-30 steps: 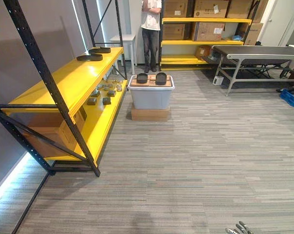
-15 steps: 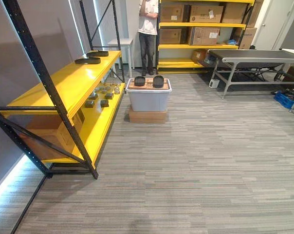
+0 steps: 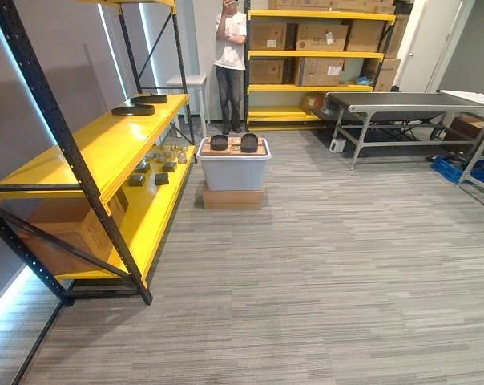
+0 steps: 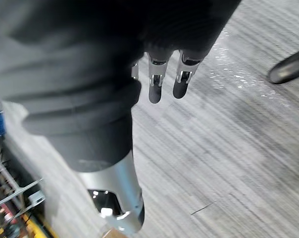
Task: Walk over and take plastic housings, then place them on the shelf
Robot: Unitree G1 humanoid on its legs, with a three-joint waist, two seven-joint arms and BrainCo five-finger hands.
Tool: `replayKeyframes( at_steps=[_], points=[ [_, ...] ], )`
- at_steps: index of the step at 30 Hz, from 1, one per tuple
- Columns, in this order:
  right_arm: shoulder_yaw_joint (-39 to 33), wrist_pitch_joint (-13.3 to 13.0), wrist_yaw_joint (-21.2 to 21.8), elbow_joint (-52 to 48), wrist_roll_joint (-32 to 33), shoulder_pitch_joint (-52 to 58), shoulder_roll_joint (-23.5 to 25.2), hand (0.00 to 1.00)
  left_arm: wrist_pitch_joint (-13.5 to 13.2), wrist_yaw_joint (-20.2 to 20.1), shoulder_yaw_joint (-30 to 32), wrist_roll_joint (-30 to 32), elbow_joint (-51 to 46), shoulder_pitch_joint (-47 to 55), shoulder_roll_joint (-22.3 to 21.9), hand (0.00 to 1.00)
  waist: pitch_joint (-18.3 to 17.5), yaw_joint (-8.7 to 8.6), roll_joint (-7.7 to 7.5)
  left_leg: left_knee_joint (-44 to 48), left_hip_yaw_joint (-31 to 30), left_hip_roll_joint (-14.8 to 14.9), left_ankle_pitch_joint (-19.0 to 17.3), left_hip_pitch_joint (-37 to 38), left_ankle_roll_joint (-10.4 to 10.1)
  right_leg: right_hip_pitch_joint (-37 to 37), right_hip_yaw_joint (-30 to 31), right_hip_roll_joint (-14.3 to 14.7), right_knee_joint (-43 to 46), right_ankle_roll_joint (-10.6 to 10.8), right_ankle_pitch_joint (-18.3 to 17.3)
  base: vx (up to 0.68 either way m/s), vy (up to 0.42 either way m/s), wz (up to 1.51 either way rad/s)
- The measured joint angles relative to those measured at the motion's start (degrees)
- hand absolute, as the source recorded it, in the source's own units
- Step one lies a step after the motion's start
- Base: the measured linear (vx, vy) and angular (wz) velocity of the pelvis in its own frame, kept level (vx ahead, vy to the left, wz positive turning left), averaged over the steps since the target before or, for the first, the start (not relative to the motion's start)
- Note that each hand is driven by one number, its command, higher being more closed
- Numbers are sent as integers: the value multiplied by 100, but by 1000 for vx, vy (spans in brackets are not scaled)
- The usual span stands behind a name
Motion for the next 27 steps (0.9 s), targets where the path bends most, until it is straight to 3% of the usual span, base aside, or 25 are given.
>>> replayKeyframes(
  at_steps=[2, 4, 6, 7, 8, 9, 11, 13, 15, 16, 17, 18, 19, 20, 21, 22, 24, 26, 27],
  points=[
    [-17, 33, -81, 90, -27, 5, 18, 0, 9, -103, 34, 3, 49, 117, -73, 0, 65, 47, 26, 203, 62, -10, -200, -25, 118, -121, 93, -70, 346, 62, -210, -33, 10, -14],
    [-21, 32, -119, 88, -118, 67, 51, 0, 9, -173, 28, 159, 111, 136, -102, 0, 140, 44, -48, 674, 45, -176, -514, -225, 290, -634, 57, -465, 1459, 326, -889, -54, 34, 4],
    [-19, 31, -155, 95, -116, 103, 64, 0, -9, -238, -34, 452, 118, 109, -80, 0, 221, 47, -151, 1165, -8, -327, -802, -494, 546, -1051, -11, -909, 2401, 429, -1227, 6, 41, 6],
    [-16, 30, -167, 126, -113, 84, 83, 0, -52, -223, -145, 474, 157, 97, -70, 0, 379, 35, -129, 1197, -31, -376, -852, -389, 637, -1312, -94, -1126, 3132, 490, -1187, 53, 46, 5],
    [-14, 30, -164, 155, -113, 92, 109, 0, -76, -218, -192, 468, 164, 99, -54, 0, 431, 25, -96, 1237, -47, -339, -875, -343, 665, -1430, -177, -1139, 3342, 535, -1258, 83, 45, 2],
    [1, 32, -145, 291, -115, 97, 181, 0, -126, -214, -223, 461, 170, 79, -2, 0, 510, 7, 16, 1375, -45, -155, -988, -337, 651, -1623, -288, -1014, 3368, 529, -1281, 69, 21, -2],
    [61, 31, -85, 317, -130, 122, 293, 0, -128, -210, -229, 502, 171, -62, 186, 0, 624, 7, 27, 1499, 0, 103, -1155, -283, 522, -2074, -321, -756, 3309, 520, -1267, 76, -8, -11],
    [47, 24, -71, 311, -142, 280, 363, 0, -110, -203, -222, 683, 159, -374, 492, 0, 727, -14, -157, 1514, -14, 196, -1367, -177, 257, -2563, -147, -500, 2611, 364, -1101, 150, -70, 0],
    [-65, 33, -72, 322, -112, 535, 370, 0, -111, -202, -106, 683, 119, -565, 555, 0, 744, -67, -247, 1743, -123, 202, -1718, -71, 197, -2680, -30, -516, 2366, 179, -969, 383, -206, 33],
    [-282, 65, -50, 353, -116, 649, 375, 0, -127, -206, 39, 683, 20, -565, 462, 0, 714, -191, -179, 1846, -248, 296, -1933, 74, 220, -2668, -47, -546, 2631, -11, -871, 494, -266, 50],
    [-359, 80, -25, 351, -125, 711, 369, 0, -136, -206, 106, 680, -1, -543, 397, 0, 648, -245, -94, 1844, -267, 377, -2004, 151, 200, -2650, -73, -487, 2798, -32, -858, 569, -248, 49],
    [-478, 106, 38, 350, -239, 774, 356, 0, -135, -214, 257, 678, 5, -473, 260, 0, 515, -307, 17, 2284, -181, 564, -2127, 145, 202, -2553, -88, -310, 2827, -225, -736, 385, -152, 43],
    [-502, 117, 59, 386, -304, 751, 366, 0, -111, -209, 334, 684, 11, -561, 199, 0, 551, -369, 70, 3405, 21, 829, -2142, -307, 136, -2473, -138, -247, 2884, -402, -783, 612, -244, 39],
    [-499, 119, 110, 418, -489, 692, 353, 0, -19, -193, 384, 681, 41, -586, 69, 0, 584, -327, 276, 5005, 177, 1401, -1626, -951, 153, -2092, -248, 44, 2601, -470, -900, 589, -226, 16],
    [-464, 110, 158, 429, -610, 622, 322, 0, 91, -164, 385, 681, 122, -560, -19, 0, 668, -250, 341, 5992, 44, 1638, -1382, -1379, 97, -1546, -245, 286, 2136, -517, -929, 717, -260, -2],
    [-462, 97, 187, 511, -613, 532, 307, 0, 142, -158, 402, 684, 196, -540, -46, 0, 703, -227, 294, 6166, 34, 1570, -1467, -1636, -7, -1173, -228, 319, 1847, -536, -955, 734, -184, -6],
    [-464, 69, 221, 522, -614, 406, 210, 0, 176, -168, 426, 698, 223, -479, -186, 0, 744, -114, 247, 5495, 102, 1170, -1564, -2106, -165, -551, -186, 259, 1425, -552, -942, 592, -101, -9],
    [-482, 5, 225, 460, -609, 152, 103, 0, 101, -224, 478, 710, 213, -315, -367, 0, 778, 0, 239, 4159, 303, 782, -1527, -2553, -189, -75, -57, 147, 1147, -464, -1025, 579, 1, -41],
    [-590, -86, 236, 315, -566, 12, 106, 0, 30, -233, 614, 782, 238, -250, -506, 0, 795, 128, 228, 2927, 364, 564, -1237, -2820, -163, 280, 58, 8, 978, -308, -1174, 610, 68, -56]
  ],
)
